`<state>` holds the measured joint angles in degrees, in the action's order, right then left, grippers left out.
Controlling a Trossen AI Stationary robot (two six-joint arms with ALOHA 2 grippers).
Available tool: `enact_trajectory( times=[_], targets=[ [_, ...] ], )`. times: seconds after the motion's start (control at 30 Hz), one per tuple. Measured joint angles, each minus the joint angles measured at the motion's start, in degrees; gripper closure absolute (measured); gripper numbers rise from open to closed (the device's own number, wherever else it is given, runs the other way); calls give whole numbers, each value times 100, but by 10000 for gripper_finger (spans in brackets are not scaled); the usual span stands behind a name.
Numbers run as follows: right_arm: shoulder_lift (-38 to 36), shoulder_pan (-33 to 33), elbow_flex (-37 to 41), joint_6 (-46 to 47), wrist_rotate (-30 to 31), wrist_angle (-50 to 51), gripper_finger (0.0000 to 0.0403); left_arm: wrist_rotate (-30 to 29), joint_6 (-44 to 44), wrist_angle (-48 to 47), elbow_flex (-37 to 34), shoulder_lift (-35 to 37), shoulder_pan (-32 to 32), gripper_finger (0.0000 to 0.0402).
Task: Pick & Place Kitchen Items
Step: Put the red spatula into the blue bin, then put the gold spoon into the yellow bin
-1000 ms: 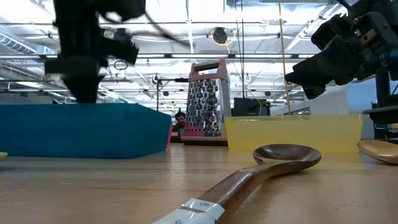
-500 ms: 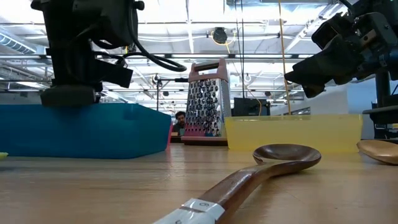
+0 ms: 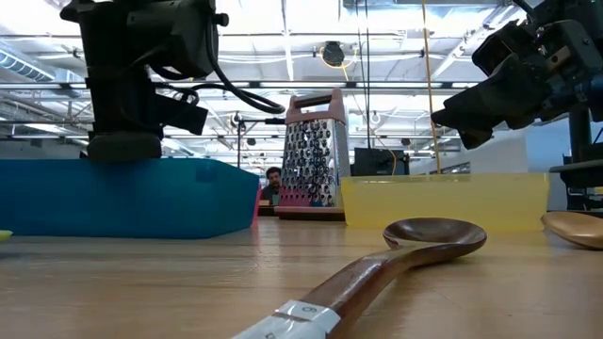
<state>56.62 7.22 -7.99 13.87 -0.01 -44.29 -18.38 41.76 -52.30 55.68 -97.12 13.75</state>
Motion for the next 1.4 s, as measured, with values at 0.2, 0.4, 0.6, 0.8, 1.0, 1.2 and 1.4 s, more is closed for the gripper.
enact_trajectory(
  times=[0.2,0.4,0.6,0.8,1.0,1.2,1.4],
  targets=[
    [0,0,-1,29,-3,14,273,-13,78,16,0,0,-1,264],
    [0,122,-2,358,-638,-4,273,-116,88,298,0,0,-3,257],
    [0,634,-2,645,-756,-44,273,-223,82,602,7,10,-26,272],
    [0,1128,-10,830,-303,-20,273,-22,-24,557,364,55,-27,290],
    [-2,1462,-508,1081,10,1482,274,-68,-92,586,1099,76,-32,304],
    [-2,1595,-754,1745,451,3012,274,-399,-392,1549,1518,83,-29,304],
    [-2,1761,-750,2146,432,3479,274,-403,-619,2692,1521,71,24,305]
  ],
)
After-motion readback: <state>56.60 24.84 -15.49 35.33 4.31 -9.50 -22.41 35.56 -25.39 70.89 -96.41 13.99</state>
